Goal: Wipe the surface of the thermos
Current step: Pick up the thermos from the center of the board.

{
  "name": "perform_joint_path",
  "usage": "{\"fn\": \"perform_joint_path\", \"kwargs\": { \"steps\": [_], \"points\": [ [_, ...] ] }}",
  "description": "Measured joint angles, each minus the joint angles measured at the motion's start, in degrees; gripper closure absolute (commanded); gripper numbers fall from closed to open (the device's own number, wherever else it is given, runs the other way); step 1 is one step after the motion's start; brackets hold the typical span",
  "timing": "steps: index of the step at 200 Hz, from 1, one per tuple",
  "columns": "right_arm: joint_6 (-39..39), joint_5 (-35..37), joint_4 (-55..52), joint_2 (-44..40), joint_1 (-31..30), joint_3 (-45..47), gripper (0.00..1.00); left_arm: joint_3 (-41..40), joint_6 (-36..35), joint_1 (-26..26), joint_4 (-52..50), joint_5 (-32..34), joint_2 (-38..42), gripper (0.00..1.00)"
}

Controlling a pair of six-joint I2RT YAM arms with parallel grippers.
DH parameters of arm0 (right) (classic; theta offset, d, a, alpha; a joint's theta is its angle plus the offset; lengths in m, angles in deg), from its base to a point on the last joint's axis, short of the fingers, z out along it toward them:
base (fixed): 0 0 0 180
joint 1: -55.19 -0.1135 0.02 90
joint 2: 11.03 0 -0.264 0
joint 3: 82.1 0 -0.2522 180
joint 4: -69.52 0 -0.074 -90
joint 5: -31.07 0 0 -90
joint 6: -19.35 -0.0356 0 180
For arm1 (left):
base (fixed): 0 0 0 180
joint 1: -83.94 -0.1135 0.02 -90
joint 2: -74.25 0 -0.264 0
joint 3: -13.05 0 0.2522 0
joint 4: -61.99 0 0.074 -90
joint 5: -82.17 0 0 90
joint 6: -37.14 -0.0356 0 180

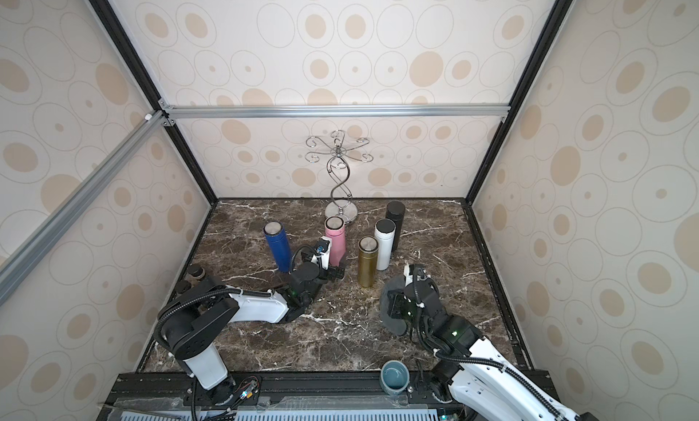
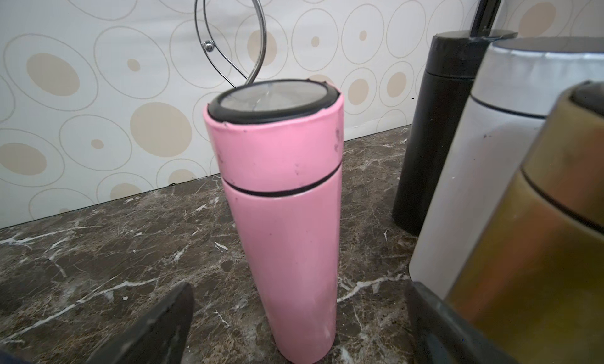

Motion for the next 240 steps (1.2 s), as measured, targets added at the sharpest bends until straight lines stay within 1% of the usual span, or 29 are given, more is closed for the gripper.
{"fn": "perform_joint_path", "kwargs": {
  "steps": [45, 100, 161, 206, 221, 240],
  "points": [
    [0.35, -0.59, 0.66, 2.25, 0.0, -1.33, 1.0, 4.11, 0.37, -2.05, 2.95, -2.38, -3.93, 0.0],
    [0.42, -0.68, 1.01, 2.45, 0.0, -1.66, 1.0, 9.79, 0.31, -2.93, 4.31, -3.1, -9.27, 0.0],
    [0.76, 0.44, 0.55, 1.77, 0.0, -1.77, 1.0, 14.32, 0.48, -4.68, 4.28, -3.23, -12.52, 0.05],
    [0.98, 0.83, 0.04, 1.31, 0.0, -1.81, 1.0, 14.69, 0.63, -5.29, 4.72, -3.43, -15.04, 0.14],
    [0.98, 0.87, 0.0, 1.07, 0.0, -1.81, 1.0, 14.82, 0.74, -5.27, 5.2, -3.54, -15.26, 0.21],
    [0.98, 0.87, -0.13, 0.94, 0.0, -1.81, 1.0, 15.06, 0.79, -5.29, 5.33, -3.67, -15.37, 0.37]
  ]
}}
